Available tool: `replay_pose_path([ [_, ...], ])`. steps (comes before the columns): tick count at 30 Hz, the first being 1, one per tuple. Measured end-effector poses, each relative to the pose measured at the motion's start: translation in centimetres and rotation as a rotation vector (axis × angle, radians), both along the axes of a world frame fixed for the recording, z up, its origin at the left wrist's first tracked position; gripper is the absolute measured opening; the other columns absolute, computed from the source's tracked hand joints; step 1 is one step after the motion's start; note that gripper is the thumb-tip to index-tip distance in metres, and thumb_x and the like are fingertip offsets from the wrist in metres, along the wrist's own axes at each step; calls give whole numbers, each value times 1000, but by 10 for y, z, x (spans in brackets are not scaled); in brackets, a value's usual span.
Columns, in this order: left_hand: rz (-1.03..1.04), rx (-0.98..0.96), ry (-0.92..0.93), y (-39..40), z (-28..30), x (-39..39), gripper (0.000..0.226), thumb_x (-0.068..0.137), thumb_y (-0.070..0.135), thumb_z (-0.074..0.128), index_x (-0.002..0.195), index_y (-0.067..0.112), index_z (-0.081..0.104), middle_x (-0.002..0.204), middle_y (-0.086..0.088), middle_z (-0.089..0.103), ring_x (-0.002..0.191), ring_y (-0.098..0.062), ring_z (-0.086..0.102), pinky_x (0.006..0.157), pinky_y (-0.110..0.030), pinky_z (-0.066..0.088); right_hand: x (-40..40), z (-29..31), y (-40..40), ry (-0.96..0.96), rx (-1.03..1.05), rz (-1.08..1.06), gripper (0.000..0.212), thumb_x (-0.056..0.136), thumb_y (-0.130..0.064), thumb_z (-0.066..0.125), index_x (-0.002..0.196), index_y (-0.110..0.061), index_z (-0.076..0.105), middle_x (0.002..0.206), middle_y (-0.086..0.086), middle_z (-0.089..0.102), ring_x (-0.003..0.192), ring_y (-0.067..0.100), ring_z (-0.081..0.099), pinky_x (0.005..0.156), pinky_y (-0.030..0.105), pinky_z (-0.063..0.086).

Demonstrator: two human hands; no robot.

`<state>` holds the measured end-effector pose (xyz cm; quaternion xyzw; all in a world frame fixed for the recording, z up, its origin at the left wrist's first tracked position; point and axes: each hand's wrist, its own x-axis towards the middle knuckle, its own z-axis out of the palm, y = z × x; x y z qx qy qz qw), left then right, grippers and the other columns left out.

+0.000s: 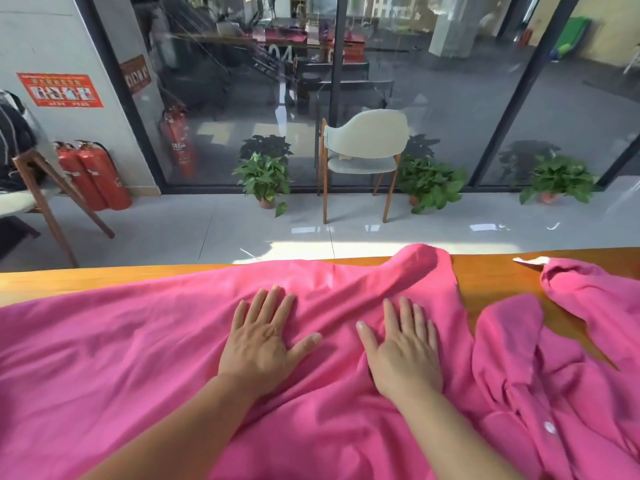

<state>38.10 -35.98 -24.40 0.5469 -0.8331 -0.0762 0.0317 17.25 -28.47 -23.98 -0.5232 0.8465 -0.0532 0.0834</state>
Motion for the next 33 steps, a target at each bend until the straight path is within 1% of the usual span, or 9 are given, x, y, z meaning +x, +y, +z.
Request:
replay_pose_path([
  [3, 110, -23, 57, -10, 0, 21, 101, 70, 87, -10, 154, 36, 9, 163, 11, 2, 150, -14, -5, 122, -41, -2, 1, -2, 16, 19, -46, -63, 100, 75, -76, -11, 159, -24, 7, 166, 3, 4, 153, 22, -1, 124, 41, -1],
  [10, 101, 93, -2, -26, 9, 27, 117, 60, 95, -7, 155, 30, 11, 164, 6, -2, 150, -20, -9, 120, -44, -6, -2, -7, 25, 51, -22, -124, 96, 82, -77, -7, 158, -23, 13, 166, 5, 9, 152, 26, 4, 123, 42, 2],
  [13, 153, 164, 114, -23, 27, 37, 92, 81, 85, 16, 154, 29, 17, 164, 5, 3, 150, -17, -7, 121, -44, -6, -6, -4, 28, 104, -2, -145, 94, 83, -76, 0, 158, -23, 16, 165, 5, 13, 151, 27, 9, 122, 42, 8],
  [17, 508, -80, 78, 16, 33, 117, 75, 92, 69, 16, 154, 28, 19, 164, -1, 4, 150, -18, -5, 120, -44, -7, 6, 12, 21, 40, 36, -179, 91, 86, -74, 6, 158, -19, 14, 165, 8, 7, 151, 29, 5, 122, 43, 7],
  [20, 731, 65, 8, 35, 26, 176, 79, 92, 71, 18, 156, 26, 9, 164, -7, -4, 150, -26, -9, 120, -50, -3, 48, 23, 3, 38, -71, -15, 73, 98, -59, 23, 158, -21, 9, 166, 6, -3, 153, 24, -3, 122, 42, -1],
  [23, 604, 142, -61, 33, 13, 179, 82, 91, 73, 18, 157, 27, 1, 163, -10, -11, 149, -30, -12, 119, -52, -6, 108, 24, -10, -1, -22, 279, 72, 99, -62, 20, 156, -29, -7, 165, 0, -15, 152, 18, -11, 120, 38, -10],
  [27, 309, 109, -79, 38, 15, 165, 90, 79, 78, 8, 156, 31, 5, 164, -4, -6, 150, -25, -7, 121, -47, -2, 125, 7, 7, 67, 56, 275, 76, 94, -67, 10, 158, -30, -3, 166, -2, -8, 153, 17, -7, 123, 38, -4],
  [30, 437, -14, 14, 35, 22, 185, 85, 82, 76, 13, 152, 30, 24, 161, -3, 16, 145, -24, 18, 117, -41, 16, 123, 10, 23, 84, 57, 242, 86, 82, -69, -6, 158, -29, -6, 166, -2, -9, 153, 16, -7, 122, 37, -4],
  [33, 589, -88, 29, 15, 24, 215, 69, 93, 67, 27, 149, 26, 30, 160, -6, 20, 145, -24, 18, 115, -39, 17, 127, 11, 26, 70, 56, 209, 91, 76, -70, -11, 158, -30, -5, 166, -3, -9, 152, 15, -7, 123, 36, -3],
])
